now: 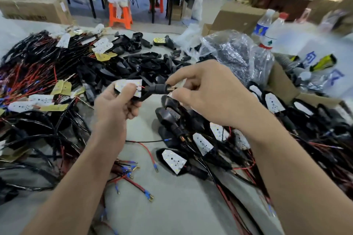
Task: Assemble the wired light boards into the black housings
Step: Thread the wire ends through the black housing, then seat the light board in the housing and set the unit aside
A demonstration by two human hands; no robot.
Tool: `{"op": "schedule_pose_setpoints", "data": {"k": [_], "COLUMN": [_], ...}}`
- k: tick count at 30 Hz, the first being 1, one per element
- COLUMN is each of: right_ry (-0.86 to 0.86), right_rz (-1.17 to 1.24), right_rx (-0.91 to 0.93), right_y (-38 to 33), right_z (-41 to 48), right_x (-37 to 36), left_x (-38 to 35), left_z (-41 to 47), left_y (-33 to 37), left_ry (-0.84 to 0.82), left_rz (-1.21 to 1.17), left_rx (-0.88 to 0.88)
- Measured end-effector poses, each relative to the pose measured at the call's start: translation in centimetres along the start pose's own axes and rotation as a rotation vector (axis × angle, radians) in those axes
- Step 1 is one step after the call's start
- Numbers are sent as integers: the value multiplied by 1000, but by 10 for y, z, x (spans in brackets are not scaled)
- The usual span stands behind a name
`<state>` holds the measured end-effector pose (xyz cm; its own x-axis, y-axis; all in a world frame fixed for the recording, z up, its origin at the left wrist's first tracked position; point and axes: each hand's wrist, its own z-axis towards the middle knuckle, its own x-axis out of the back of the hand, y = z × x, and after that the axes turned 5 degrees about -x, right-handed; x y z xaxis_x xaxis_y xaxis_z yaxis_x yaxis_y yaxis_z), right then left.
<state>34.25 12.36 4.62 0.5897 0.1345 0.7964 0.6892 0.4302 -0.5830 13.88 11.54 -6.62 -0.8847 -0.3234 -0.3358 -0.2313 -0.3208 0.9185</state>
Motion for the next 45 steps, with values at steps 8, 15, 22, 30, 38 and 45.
{"op": "schedule_pose_setpoints", "data": {"k": [8, 15, 22, 30, 38, 45], "right_ry": [18, -147, 430, 412, 87, -6], "right_rz": [124, 73, 469, 409, -312, -552], "right_rx": [-145, -40, -84, -67, -497, -487], "right_y": [32, 16, 11, 30, 82, 74], "right_z": [-9, -5, 18, -27, -96, -120], "right_x": [-32, -85, -70, 14, 7, -33], "left_x": [11, 22, 28, -5, -35, -36], "left_z": [8, 14, 21, -4, -24, -28], "left_y": [22, 11, 7, 0, -31, -38], "left_ry": [518, 607, 193, -171, -142, -374], "left_rz": [-31, 117, -294, 147, 355, 722], "left_rx": [-171, -108, 201, 160, -16, -190]}}
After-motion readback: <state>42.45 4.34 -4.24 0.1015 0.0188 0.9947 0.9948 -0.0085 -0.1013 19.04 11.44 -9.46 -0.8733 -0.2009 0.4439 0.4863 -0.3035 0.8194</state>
